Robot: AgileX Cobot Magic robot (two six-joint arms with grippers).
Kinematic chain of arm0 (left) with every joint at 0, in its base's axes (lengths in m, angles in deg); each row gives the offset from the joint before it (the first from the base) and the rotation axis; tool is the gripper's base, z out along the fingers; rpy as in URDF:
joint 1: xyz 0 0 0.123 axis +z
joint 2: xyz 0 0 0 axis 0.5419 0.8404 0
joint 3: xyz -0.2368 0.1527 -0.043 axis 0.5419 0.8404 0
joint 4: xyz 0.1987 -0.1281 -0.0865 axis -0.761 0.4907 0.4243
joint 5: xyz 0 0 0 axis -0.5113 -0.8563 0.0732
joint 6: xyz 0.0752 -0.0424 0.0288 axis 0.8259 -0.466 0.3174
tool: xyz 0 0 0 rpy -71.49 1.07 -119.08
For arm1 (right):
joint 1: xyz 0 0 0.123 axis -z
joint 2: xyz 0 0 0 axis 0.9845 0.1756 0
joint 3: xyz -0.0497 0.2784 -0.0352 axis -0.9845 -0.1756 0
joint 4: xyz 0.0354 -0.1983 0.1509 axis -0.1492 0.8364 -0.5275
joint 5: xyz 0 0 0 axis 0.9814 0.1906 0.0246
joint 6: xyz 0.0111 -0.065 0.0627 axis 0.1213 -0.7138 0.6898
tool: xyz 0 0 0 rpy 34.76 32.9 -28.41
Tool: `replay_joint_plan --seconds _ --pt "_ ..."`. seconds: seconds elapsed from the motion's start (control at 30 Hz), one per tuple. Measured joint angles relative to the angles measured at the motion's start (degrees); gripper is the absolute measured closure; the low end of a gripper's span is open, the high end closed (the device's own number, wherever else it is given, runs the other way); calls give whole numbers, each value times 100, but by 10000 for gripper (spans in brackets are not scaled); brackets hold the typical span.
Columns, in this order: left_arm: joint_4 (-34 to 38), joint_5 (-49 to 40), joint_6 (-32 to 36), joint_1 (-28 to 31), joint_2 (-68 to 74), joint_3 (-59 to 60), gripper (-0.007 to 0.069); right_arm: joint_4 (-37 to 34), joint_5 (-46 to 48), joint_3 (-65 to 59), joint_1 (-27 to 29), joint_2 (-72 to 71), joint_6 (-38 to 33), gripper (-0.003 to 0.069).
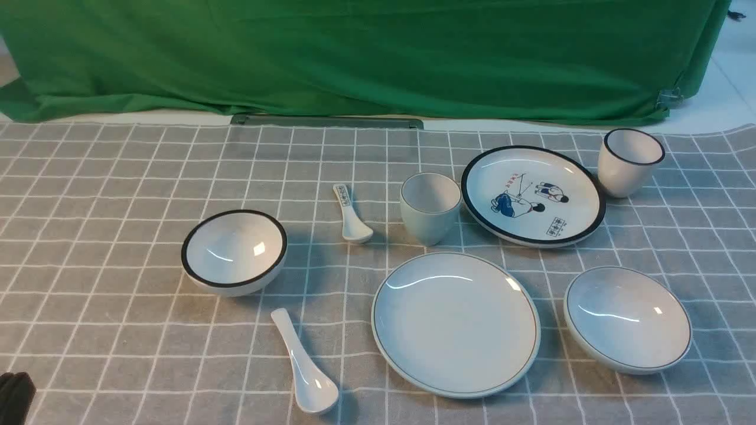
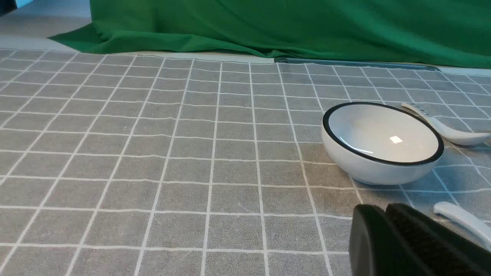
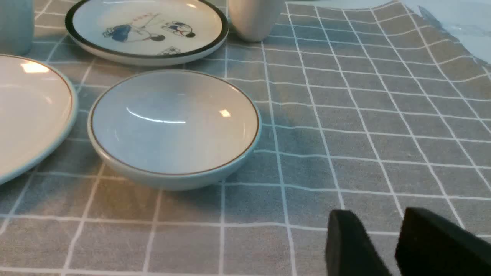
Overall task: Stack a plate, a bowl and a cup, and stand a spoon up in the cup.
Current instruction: Use the right arm to grab a blue rice bowl
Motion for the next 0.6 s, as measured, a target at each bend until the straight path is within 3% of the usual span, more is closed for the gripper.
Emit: replay_joint_plan --seconds 0.6 --pt "-42 0 0 0 0 0 607 0 0 0 0 0 0 417"
